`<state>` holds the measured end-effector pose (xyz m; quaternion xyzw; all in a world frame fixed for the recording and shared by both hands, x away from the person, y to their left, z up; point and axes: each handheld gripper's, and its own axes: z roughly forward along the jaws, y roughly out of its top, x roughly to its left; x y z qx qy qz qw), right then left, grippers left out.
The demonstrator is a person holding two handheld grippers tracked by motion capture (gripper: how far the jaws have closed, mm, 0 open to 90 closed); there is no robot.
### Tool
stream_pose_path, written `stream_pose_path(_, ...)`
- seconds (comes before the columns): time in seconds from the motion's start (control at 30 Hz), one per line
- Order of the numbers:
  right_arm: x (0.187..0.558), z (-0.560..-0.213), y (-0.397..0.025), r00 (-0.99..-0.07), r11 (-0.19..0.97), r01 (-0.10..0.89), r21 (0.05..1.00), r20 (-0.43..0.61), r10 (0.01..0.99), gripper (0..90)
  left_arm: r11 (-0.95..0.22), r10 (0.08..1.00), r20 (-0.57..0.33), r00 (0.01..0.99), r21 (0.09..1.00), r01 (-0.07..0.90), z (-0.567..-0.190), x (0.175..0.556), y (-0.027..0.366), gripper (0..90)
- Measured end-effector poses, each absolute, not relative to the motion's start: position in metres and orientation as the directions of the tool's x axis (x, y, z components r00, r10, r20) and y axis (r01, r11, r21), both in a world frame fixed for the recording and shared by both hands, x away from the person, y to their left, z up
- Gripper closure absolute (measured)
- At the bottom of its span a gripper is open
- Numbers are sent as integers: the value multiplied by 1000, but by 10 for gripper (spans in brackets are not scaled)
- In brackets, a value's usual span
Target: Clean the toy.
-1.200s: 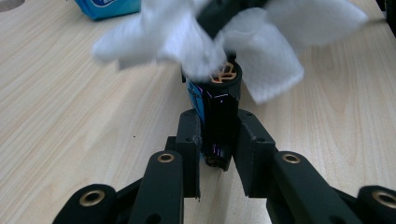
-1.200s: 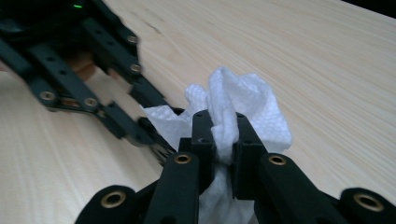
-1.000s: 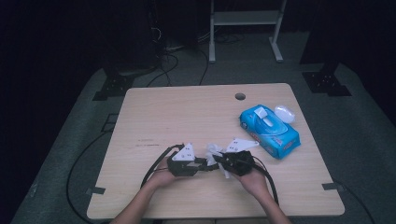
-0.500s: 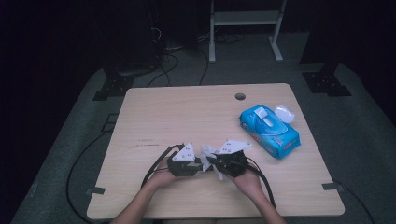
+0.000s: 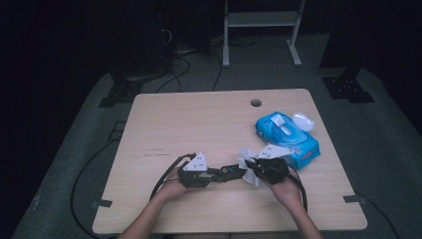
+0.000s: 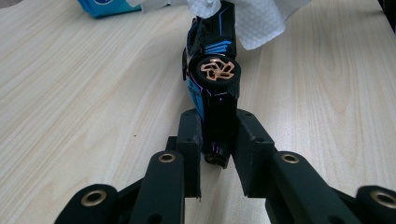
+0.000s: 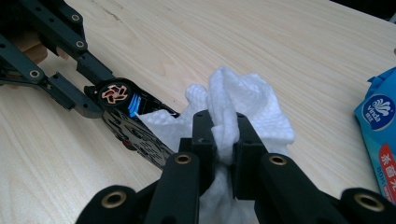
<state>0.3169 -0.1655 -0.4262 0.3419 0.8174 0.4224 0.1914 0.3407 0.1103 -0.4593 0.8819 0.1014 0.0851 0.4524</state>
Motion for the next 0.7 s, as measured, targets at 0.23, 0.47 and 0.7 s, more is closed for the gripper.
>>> stream_pose_path(0.23,314,-430,-161,-695,396,382,835,-23,719,816,-555,260,47,964,825,110,-451,342,105,625)
stream_pose_path(0.47,313,-429,-148,-708,405,376,834,-23,706,817,-585,269,59,961,803,115,-449,344,88,611)
stream_pose_path(0.7,312,-429,-143,-733,410,369,834,-10,680,816,-600,252,65,966,793,104,-446,345,97,643)
